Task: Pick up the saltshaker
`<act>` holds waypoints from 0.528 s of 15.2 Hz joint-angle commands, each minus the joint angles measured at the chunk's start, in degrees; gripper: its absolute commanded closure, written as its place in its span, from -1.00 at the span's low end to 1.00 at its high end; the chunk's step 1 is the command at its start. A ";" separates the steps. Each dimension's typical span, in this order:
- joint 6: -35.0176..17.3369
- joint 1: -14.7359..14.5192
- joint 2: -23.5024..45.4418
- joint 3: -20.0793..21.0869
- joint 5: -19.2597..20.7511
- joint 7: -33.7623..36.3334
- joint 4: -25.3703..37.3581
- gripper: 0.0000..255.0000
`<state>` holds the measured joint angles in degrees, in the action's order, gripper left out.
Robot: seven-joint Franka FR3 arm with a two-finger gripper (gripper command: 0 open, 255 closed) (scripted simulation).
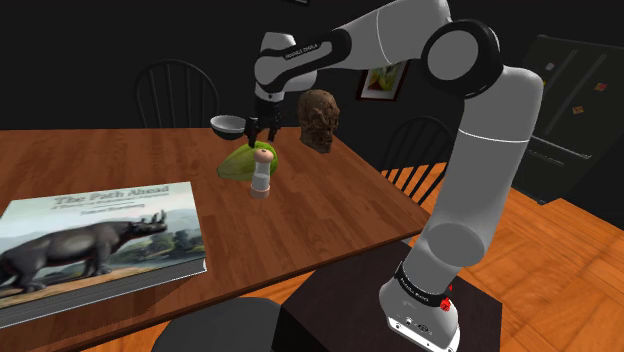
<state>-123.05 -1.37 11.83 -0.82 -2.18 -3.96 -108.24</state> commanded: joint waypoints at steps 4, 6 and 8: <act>-3.34 -0.01 2.35 0.08 -0.22 -0.18 -1.10 -1.00; -4.70 -0.01 3.05 0.10 -0.27 -0.24 -1.75 -1.00; -5.08 -0.01 3.25 0.10 -0.29 -0.26 -1.93 -1.00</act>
<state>-127.85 -1.39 14.97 -0.72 -2.45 -4.20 -110.02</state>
